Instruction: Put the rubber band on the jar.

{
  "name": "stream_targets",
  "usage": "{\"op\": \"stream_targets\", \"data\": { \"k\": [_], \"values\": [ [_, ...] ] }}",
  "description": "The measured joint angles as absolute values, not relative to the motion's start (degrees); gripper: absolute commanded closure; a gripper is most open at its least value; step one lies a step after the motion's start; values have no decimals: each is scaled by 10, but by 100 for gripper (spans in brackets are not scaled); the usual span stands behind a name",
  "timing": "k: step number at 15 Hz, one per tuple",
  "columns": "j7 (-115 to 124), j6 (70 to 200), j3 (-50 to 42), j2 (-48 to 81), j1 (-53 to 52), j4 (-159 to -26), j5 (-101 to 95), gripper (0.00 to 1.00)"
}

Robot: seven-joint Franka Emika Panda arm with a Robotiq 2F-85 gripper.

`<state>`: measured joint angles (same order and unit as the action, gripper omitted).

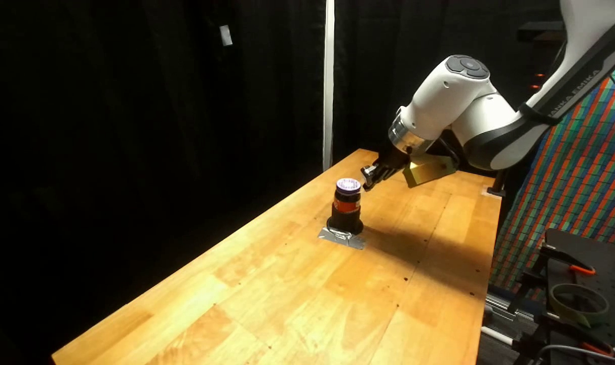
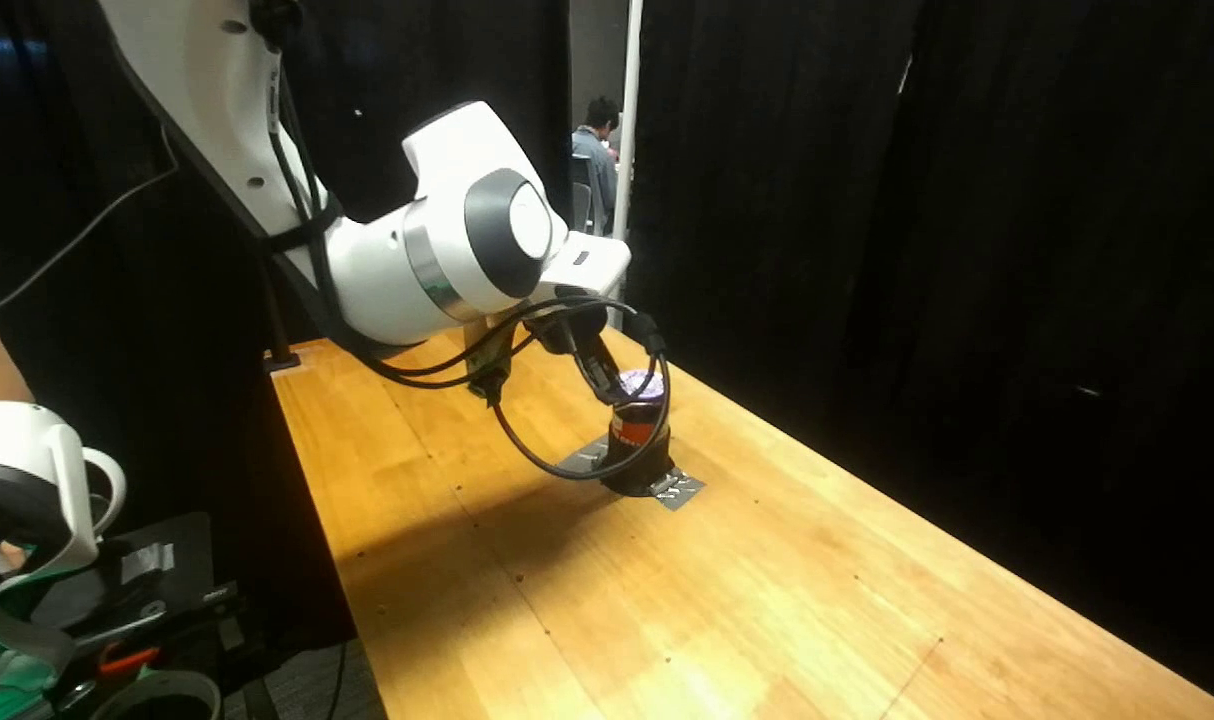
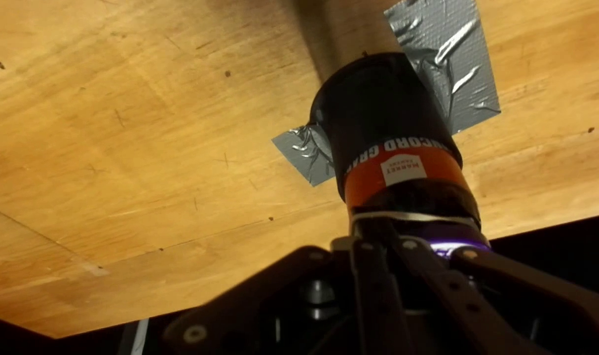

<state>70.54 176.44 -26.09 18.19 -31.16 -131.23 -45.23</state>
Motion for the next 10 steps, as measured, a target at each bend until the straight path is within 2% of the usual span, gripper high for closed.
{"op": "stream_targets", "data": {
  "k": [10],
  "values": [
    [959, 1851, -486, 195, -510, -1318, -626, 96]
  ]
}}
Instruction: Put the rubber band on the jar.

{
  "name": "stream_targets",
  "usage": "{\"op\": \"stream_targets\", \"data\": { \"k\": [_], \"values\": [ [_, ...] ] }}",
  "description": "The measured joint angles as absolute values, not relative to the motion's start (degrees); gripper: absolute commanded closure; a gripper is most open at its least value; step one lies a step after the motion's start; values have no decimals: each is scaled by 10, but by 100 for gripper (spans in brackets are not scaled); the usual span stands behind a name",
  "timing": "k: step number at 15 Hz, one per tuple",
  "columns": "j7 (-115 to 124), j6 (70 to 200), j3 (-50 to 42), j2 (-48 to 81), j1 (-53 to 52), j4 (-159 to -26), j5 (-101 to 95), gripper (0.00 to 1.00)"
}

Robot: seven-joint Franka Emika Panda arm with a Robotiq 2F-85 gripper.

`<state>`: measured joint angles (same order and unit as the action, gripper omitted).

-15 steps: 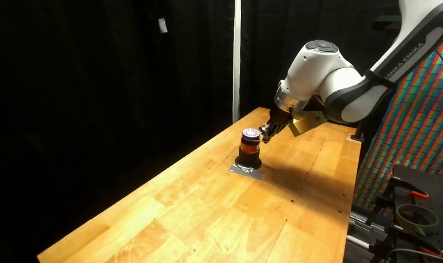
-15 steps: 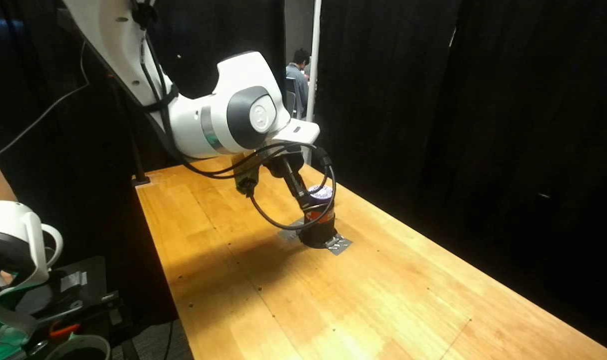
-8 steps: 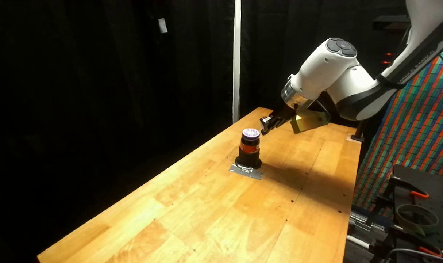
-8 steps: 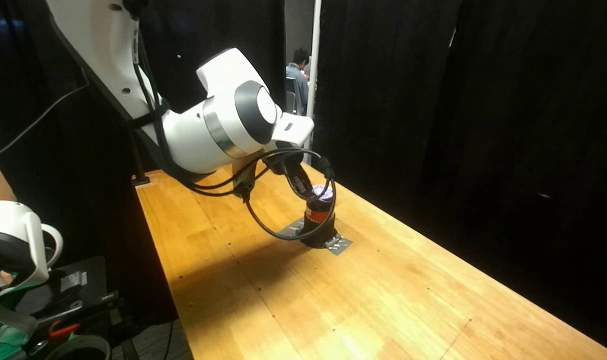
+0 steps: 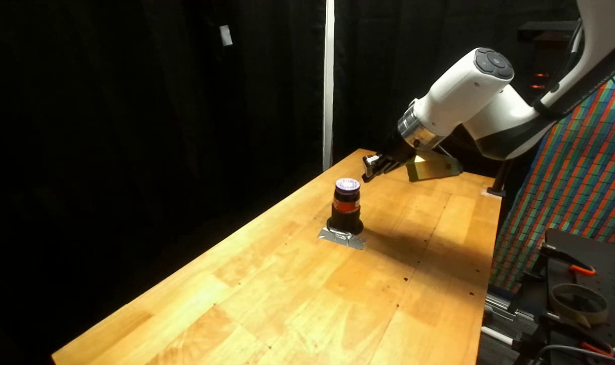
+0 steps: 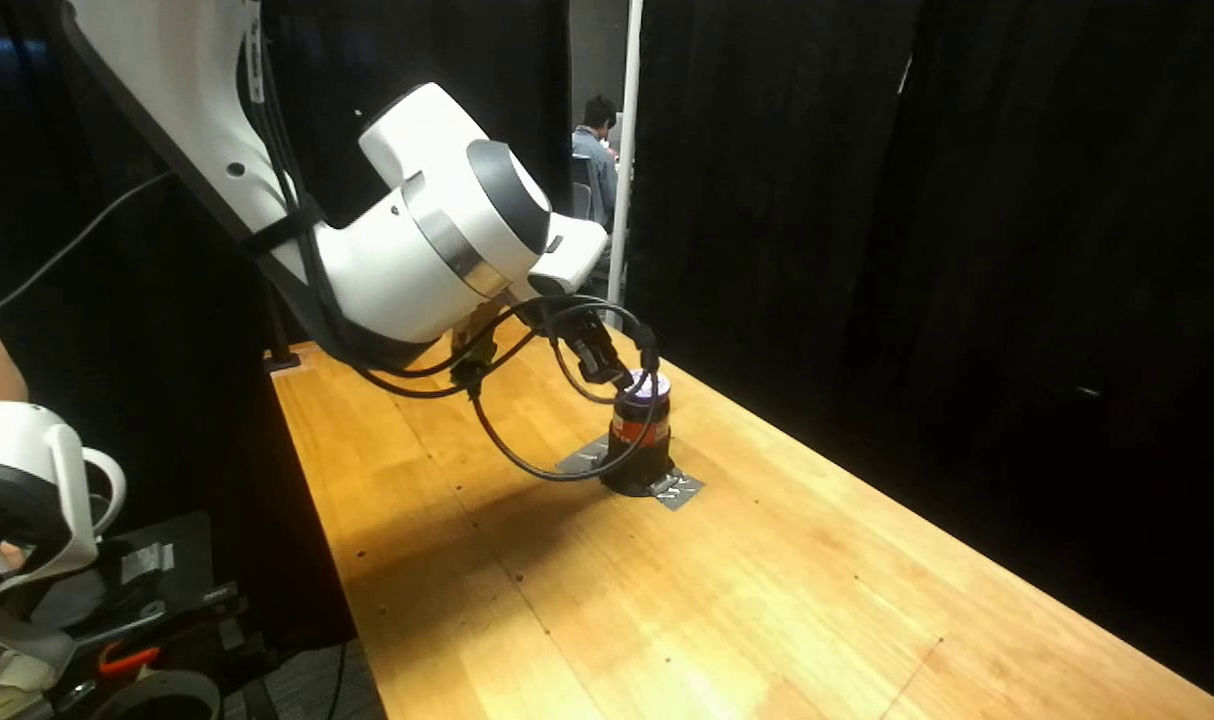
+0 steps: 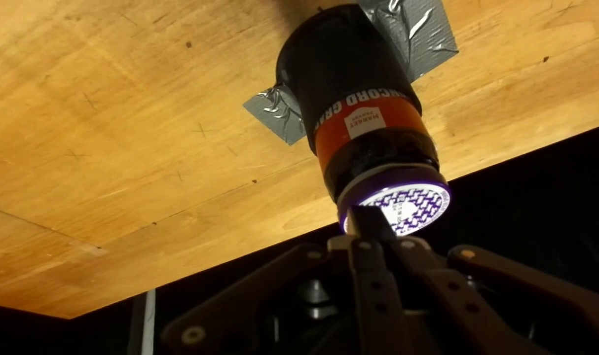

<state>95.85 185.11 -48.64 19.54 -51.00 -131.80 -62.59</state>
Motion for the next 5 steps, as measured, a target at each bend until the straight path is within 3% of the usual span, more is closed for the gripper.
{"op": "stream_targets", "data": {
  "k": [1, 2, 3, 5],
  "values": [
    [972, 1859, -503, 199, -525, -1320, -631, 70],
    [982, 1867, -518, 202, -539, -1323, -634, 69],
    [991, 1871, -527, 205, -548, -1327, -634, 89],
    [993, 1870, -526, 207, -550, -1328, -634, 73]
  ]
}}
